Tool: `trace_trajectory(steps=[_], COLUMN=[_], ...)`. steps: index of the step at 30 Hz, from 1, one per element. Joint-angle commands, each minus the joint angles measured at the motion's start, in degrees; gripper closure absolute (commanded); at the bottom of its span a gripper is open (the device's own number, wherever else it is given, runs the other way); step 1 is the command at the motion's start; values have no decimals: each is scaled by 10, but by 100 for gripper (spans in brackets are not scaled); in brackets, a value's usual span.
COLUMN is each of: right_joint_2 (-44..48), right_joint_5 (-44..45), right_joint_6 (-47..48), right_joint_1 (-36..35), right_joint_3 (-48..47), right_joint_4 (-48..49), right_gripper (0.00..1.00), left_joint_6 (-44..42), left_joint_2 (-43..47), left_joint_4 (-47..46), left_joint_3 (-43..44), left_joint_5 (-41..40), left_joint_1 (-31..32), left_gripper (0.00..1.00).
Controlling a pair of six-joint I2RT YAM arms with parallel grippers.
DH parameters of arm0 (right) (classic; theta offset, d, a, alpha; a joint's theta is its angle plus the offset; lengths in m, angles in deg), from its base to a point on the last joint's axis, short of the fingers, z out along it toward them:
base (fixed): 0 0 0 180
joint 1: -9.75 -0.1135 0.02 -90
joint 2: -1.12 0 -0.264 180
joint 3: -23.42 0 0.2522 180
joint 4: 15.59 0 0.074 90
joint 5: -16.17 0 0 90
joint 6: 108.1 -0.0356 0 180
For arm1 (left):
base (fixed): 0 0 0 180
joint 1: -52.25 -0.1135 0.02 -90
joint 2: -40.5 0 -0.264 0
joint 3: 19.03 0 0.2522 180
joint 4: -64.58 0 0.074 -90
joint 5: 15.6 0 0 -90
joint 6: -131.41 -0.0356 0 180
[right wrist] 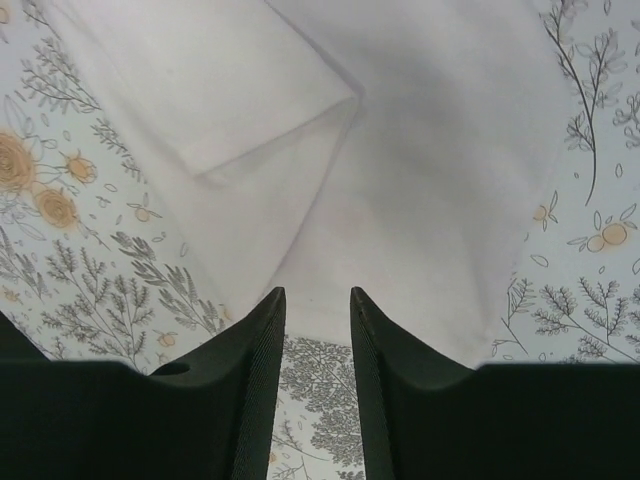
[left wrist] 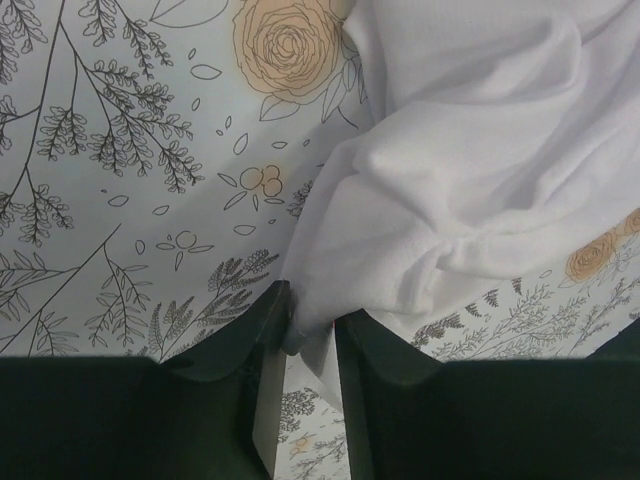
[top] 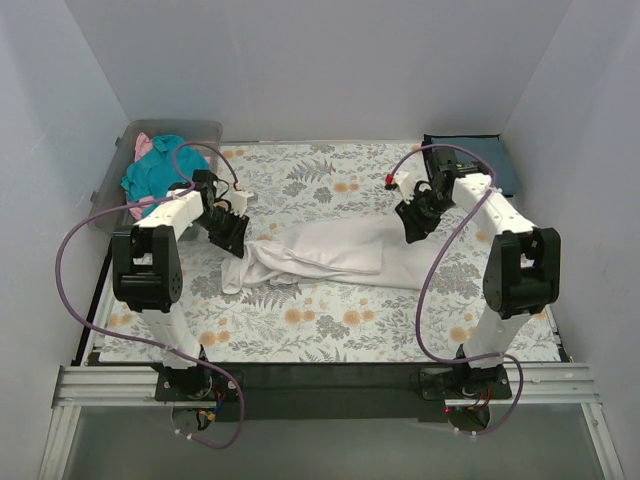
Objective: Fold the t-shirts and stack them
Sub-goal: Flatten the tshirt out
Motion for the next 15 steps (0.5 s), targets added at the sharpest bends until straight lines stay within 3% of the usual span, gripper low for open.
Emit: trace_trajectory(steps=[1, 5, 15], right_joint_2=[59, 54, 6], right_joint_5=[8, 54, 126], right_joint_6=[-25, -52, -52], right_joint_1=[-55, -117, -221], right_joint_3=[11, 34, 80], right_joint_4=[-13, 33, 105], right_gripper=[62, 55, 50], left_joint_6=[30, 39, 49], left_joint_2=[-3, -7, 12], left_joint_4=[-9, 4, 48], left_joint_3=[35, 51, 58], left_joint_5=[21, 28, 71], left_joint_1=[-2, -3, -47], left_gripper=[75, 61, 51])
